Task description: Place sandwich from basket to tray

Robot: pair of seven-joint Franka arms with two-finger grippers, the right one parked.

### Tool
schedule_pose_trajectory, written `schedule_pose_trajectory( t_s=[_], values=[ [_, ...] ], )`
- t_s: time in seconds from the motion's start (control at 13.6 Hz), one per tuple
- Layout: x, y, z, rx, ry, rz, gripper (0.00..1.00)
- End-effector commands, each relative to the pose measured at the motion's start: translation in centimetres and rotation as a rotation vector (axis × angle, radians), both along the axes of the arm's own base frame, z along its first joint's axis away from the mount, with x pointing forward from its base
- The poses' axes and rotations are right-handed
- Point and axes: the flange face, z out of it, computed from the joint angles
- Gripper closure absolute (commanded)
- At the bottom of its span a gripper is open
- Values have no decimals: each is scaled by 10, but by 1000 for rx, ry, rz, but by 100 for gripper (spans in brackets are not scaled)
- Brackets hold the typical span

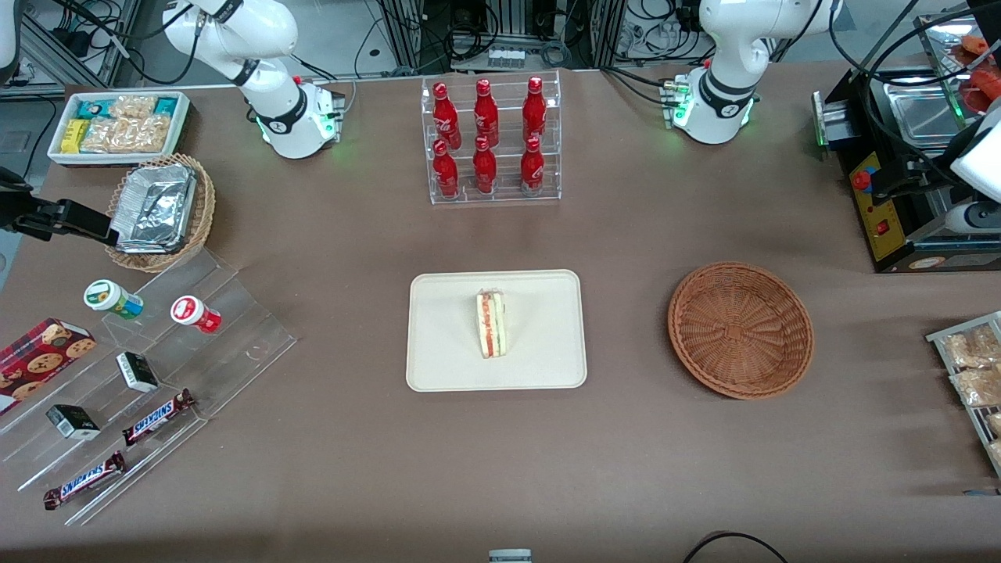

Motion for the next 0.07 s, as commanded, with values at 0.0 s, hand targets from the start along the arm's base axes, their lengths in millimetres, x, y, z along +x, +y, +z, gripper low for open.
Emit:
schedule_pose_trajectory(
  t_s=[0.0],
  values=[
    [0, -5, 5, -12, -17, -5, 1]
  ],
)
